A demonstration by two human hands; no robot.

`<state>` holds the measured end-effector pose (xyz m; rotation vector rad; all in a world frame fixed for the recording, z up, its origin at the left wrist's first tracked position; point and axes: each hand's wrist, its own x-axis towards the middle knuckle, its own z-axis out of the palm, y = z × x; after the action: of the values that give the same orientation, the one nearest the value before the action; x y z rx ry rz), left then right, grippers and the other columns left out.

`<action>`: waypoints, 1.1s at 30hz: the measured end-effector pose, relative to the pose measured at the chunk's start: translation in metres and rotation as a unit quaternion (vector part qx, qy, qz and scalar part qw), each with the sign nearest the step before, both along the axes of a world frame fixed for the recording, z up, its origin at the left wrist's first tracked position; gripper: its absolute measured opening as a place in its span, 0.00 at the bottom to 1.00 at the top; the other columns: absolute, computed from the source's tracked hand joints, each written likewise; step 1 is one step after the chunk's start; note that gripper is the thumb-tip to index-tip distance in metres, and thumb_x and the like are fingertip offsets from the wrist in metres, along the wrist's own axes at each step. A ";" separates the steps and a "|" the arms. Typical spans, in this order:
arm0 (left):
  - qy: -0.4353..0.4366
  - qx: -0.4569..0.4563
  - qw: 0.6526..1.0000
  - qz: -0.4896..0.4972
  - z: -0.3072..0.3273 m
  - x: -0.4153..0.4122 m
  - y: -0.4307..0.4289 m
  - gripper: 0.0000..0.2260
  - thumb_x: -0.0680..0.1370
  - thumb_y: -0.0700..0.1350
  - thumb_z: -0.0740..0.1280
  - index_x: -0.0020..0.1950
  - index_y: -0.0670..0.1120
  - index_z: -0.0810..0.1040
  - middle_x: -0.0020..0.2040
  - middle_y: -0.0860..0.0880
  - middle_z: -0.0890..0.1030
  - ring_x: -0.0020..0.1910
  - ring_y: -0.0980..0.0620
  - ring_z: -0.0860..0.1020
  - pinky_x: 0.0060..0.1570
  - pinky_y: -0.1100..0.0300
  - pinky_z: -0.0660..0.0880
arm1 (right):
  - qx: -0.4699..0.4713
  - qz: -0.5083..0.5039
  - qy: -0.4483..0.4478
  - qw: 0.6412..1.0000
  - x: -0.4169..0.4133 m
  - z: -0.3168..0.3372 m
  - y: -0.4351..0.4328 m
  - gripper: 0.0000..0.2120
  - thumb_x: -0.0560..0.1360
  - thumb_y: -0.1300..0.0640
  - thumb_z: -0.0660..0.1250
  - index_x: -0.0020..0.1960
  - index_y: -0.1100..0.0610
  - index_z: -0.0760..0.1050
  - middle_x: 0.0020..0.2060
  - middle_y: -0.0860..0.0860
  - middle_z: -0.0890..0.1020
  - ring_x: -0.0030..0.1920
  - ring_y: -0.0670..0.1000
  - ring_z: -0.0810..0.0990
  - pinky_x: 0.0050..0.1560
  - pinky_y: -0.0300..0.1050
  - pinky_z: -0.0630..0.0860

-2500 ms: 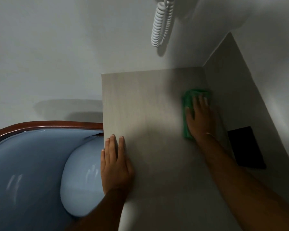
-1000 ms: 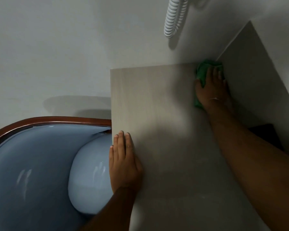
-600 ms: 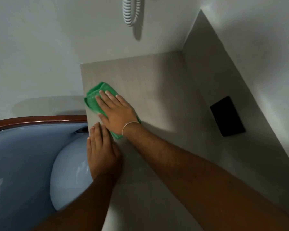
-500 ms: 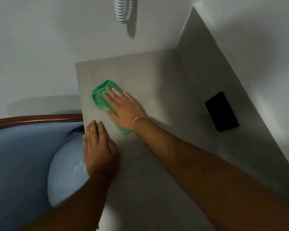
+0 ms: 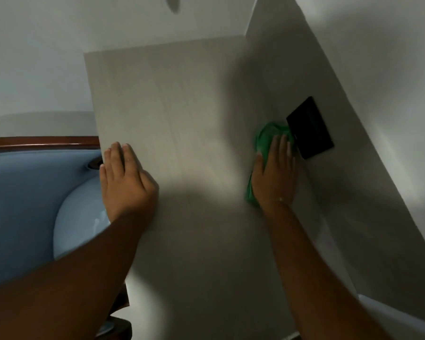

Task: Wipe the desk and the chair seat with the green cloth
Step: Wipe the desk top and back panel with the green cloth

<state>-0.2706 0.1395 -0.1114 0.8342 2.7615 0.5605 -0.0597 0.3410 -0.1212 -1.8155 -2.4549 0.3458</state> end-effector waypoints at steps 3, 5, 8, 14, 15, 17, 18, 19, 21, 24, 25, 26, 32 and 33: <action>0.008 0.001 1.000 -0.006 -0.001 0.002 -0.001 0.31 0.84 0.48 0.49 0.87 0.43 0.53 0.89 0.42 0.50 0.88 0.43 0.47 0.86 0.47 0.43 | 0.002 -0.046 -0.007 0.999 0.061 -0.001 -0.066 0.31 0.86 0.46 0.51 0.84 0.60 0.52 0.84 0.56 0.57 0.84 0.55 0.55 0.83 0.54 0.54; 0.010 0.006 1.000 -0.006 -0.001 0.004 -0.003 0.29 0.86 0.46 0.52 0.87 0.43 0.53 0.88 0.41 0.50 0.88 0.43 0.47 0.86 0.47 0.44 | 0.006 -0.038 -0.024 0.999 0.089 -0.002 -0.093 0.32 0.85 0.45 0.50 0.84 0.60 0.52 0.84 0.56 0.56 0.84 0.56 0.54 0.83 0.55 0.54; 0.017 0.013 1.000 -0.010 -0.004 0.005 -0.005 0.29 0.86 0.44 0.55 0.87 0.41 0.54 0.88 0.40 0.51 0.88 0.42 0.48 0.86 0.47 0.45 | 0.006 -0.045 -0.036 0.998 0.098 -0.005 -0.099 0.32 0.85 0.46 0.50 0.84 0.59 0.53 0.84 0.56 0.56 0.84 0.57 0.55 0.82 0.56 0.56; 0.015 0.013 0.999 -0.033 -0.006 0.027 -0.030 0.29 0.86 0.44 0.54 0.87 0.40 0.55 0.88 0.40 0.54 0.87 0.41 0.51 0.86 0.45 0.48 | -0.014 0.010 -0.029 0.999 0.011 0.001 -0.087 0.33 0.84 0.45 0.54 0.84 0.58 0.53 0.84 0.57 0.56 0.84 0.58 0.54 0.81 0.59 0.56; 0.016 0.011 0.999 -0.036 -0.008 0.039 -0.039 0.29 0.85 0.44 0.53 0.86 0.40 0.55 0.88 0.40 0.55 0.87 0.41 0.52 0.86 0.45 0.49 | -0.013 0.069 -0.024 0.997 -0.006 0.001 -0.096 0.33 0.84 0.44 0.54 0.84 0.56 0.53 0.84 0.56 0.55 0.84 0.58 0.54 0.82 0.59 0.55; 0.024 0.018 0.999 -0.035 -0.013 0.066 -0.061 0.29 0.84 0.45 0.53 0.86 0.38 0.58 0.86 0.38 0.58 0.86 0.39 0.56 0.86 0.44 0.52 | 0.002 0.181 -0.008 0.983 -0.029 -0.001 -0.131 0.32 0.84 0.43 0.54 0.84 0.54 0.54 0.84 0.53 0.55 0.84 0.56 0.54 0.83 0.57 0.54; 0.029 0.026 0.999 -0.030 -0.015 0.081 -0.072 0.29 0.83 0.45 0.53 0.85 0.38 0.60 0.86 0.37 0.60 0.85 0.37 0.59 0.85 0.43 0.54 | 0.010 0.226 0.003 0.974 -0.032 -0.002 -0.155 0.32 0.84 0.43 0.55 0.84 0.53 0.56 0.84 0.52 0.57 0.84 0.55 0.55 0.82 0.57 0.56; 0.028 0.031 0.999 -0.028 -0.016 0.096 -0.083 0.30 0.83 0.46 0.53 0.85 0.38 0.60 0.85 0.36 0.61 0.85 0.36 0.60 0.84 0.41 0.56 | 0.013 0.258 0.014 0.966 -0.029 -0.004 -0.179 0.31 0.84 0.43 0.55 0.83 0.53 0.58 0.83 0.51 0.59 0.83 0.54 0.58 0.81 0.57 0.58; 0.017 0.015 0.999 -0.040 -0.018 0.123 -0.100 0.31 0.82 0.48 0.51 0.85 0.39 0.58 0.86 0.37 0.60 0.85 0.37 0.60 0.83 0.39 0.57 | 0.015 0.289 0.038 0.956 -0.005 -0.007 -0.213 0.29 0.85 0.42 0.53 0.83 0.52 0.59 0.83 0.50 0.61 0.83 0.52 0.60 0.79 0.55 0.62; 0.011 -0.009 0.998 -0.061 -0.022 0.149 -0.117 0.32 0.81 0.48 0.51 0.85 0.38 0.59 0.85 0.36 0.61 0.85 0.36 0.59 0.82 0.37 0.59 | -0.002 0.277 0.049 0.959 0.058 -0.010 -0.230 0.29 0.86 0.42 0.51 0.84 0.50 0.55 0.84 0.48 0.56 0.84 0.51 0.55 0.80 0.55 0.60; 0.013 -0.008 0.998 -0.064 -0.023 0.152 -0.118 0.32 0.81 0.47 0.51 0.84 0.37 0.60 0.85 0.36 0.61 0.84 0.36 0.59 0.82 0.37 0.58 | -0.003 0.252 0.048 0.967 0.083 -0.010 -0.229 0.29 0.86 0.42 0.52 0.84 0.50 0.53 0.85 0.48 0.55 0.84 0.51 0.54 0.80 0.55 0.60; 0.014 -0.006 0.998 -0.065 -0.023 0.152 -0.118 0.31 0.81 0.46 0.51 0.84 0.37 0.60 0.85 0.36 0.61 0.85 0.36 0.59 0.82 0.37 0.58 | -0.001 0.216 0.041 0.976 0.110 -0.011 -0.223 0.29 0.86 0.42 0.52 0.84 0.49 0.52 0.85 0.49 0.54 0.84 0.51 0.53 0.81 0.56 0.60; 0.016 0.002 0.998 -0.053 -0.026 0.152 -0.118 0.29 0.83 0.45 0.51 0.85 0.41 0.59 0.87 0.39 0.58 0.86 0.39 0.56 0.84 0.40 0.54 | -0.035 -0.005 -0.007 0.999 0.238 -0.007 -0.162 0.31 0.85 0.37 0.42 0.84 0.47 0.44 0.84 0.49 0.51 0.84 0.51 0.51 0.82 0.61 0.59; 0.017 0.006 0.998 -0.054 -0.026 0.153 -0.119 0.29 0.84 0.45 0.51 0.85 0.41 0.59 0.87 0.39 0.58 0.86 0.39 0.56 0.84 0.40 0.54 | -0.034 0.002 -0.014 0.999 0.243 -0.006 -0.154 0.31 0.85 0.36 0.41 0.84 0.47 0.43 0.84 0.48 0.50 0.84 0.51 0.50 0.82 0.59 0.57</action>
<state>-0.1178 0.0208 -0.1372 0.9967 2.7261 0.5474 0.1837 0.1872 -0.1276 -1.8541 -2.4964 0.4118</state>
